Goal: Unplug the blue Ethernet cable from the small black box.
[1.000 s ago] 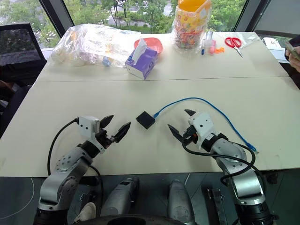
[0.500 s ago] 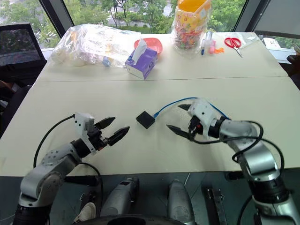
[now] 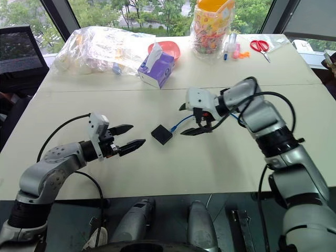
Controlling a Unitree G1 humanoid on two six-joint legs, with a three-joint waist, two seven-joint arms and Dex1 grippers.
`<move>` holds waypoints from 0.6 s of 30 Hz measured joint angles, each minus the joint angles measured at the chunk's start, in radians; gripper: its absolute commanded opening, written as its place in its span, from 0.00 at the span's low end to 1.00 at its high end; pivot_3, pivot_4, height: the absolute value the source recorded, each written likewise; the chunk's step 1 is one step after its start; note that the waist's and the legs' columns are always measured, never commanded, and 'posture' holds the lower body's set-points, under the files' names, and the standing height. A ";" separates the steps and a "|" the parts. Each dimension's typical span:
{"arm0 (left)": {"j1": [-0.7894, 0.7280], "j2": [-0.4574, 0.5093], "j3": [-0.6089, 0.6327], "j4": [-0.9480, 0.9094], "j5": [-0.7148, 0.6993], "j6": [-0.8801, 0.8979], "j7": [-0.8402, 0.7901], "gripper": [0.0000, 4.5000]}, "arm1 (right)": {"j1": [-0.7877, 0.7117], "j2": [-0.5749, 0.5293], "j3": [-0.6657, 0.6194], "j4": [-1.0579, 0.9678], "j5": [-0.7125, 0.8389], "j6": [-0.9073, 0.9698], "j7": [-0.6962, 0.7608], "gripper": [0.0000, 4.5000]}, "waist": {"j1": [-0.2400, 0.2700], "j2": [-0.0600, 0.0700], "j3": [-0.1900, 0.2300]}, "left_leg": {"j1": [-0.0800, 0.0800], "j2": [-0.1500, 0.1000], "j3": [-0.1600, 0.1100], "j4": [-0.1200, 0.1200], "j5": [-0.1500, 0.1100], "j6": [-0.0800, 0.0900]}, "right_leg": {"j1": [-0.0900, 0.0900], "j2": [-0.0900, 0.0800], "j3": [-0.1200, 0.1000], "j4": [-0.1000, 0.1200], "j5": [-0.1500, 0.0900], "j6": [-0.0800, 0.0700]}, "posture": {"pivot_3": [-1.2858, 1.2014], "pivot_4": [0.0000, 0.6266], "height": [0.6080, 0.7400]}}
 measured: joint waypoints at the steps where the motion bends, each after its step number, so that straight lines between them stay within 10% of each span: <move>1: 0.004 0.000 -0.002 0.000 0.013 -0.008 0.001 1.00 | -0.030 0.030 0.023 0.055 -0.028 -0.039 0.014 1.00 | -0.001 0.000 0.000 | 0.001 0.000 0.000 0.000 0.000 0.000 | 0.000 0.000 0.000 0.001 0.000 0.000 | 0.52 0.24 0.91; 18: 0.143 -0.017 -0.002 -0.099 0.106 -0.053 0.086 1.00 | -0.343 0.354 0.150 0.878 -0.364 -0.473 0.017 1.00 | -0.021 0.001 0.001 | 0.009 0.000 -0.001 -0.002 0.001 -0.002 | 0.000 0.002 0.002 0.014 0.000 0.000 | 0.52 0.24 0.91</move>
